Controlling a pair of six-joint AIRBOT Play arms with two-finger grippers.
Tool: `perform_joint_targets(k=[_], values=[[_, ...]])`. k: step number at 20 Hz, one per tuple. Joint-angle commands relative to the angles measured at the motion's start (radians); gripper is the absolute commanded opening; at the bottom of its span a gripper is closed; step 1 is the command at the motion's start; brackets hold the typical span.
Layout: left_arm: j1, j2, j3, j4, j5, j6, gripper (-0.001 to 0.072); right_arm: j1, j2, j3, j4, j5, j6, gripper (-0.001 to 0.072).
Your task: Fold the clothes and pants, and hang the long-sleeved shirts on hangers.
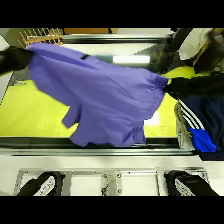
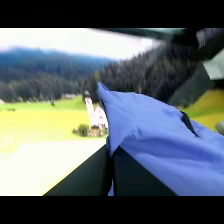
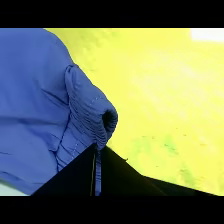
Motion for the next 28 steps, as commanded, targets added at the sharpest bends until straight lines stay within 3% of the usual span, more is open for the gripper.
perform_joint_targets(k=[1,3,4,5,6,7,10,14,17,21,24,28], values=[[-0.098,-0.322,0.136,-0.013,0.022,0.045,0.0006,-0.003,-0.256,-0.006,-0.074,-0.220,-0.038,0.0014],[-0.123,-0.465,0.251,-0.014,0.011,-0.021,0.0040,-0.017,-0.337,0.002,-0.067,-0.380,-0.043,0.0041],[-0.124,-0.513,0.302,-0.013,0.001,-0.070,0.0404,-0.030,-0.357,0.011,-0.054,-0.442,-0.040,0.0215],[-0.117,-0.545,0.343,-0.010,-0.016,-0.103,0.0700,-0.050,-0.360,0.019,-0.043,-0.485,-0.040,0.0499],[-0.097,-0.564,0.380,-0.002,-0.050,-0.137,0.0635,-0.070,-0.354,0.031,-0.044,-0.505,-0.041,0.0595],[-0.070,-0.567,0.404,0.031,-0.092,-0.158,0.0605,-0.097,-0.334,0.038,-0.043,-0.510,-0.048,0.0588],[0.010,-0.494,0.341,0.192,-0.224,-0.173,0.0605,-0.148,-0.237,0.031,-0.054,-0.417,-0.068,0.0588],[0.072,-0.272,-0.124,0.272,-0.207,-0.177,0.0606,-0.126,-0.088,-0.089,-0.057,-0.303,-0.119,0.0588],[0.069,-0.118,-0.546,0.251,-0.142,-0.177,0.0606,-0.085,0.013,-0.214,-0.054,-0.307,-0.119,0.0588],[0.068,0.010,-0.951,0.061,0.100,-0.177,0.0606,-0.051,0.048,-0.277,-0.042,-0.307,-0.119,0.0588],[0.055,0.029,-1.052,-0.023,0.195,-0.176,0.0606,-0.035,0.049,-0.277,-0.031,-0.328,-0.119,0.0588],[-0.051,-0.034,-1.018,-0.025,0.245,-0.177,0.0606,-0.035,0.049,-0.277,-0.005,-0.362,-0.119,0.0588]])
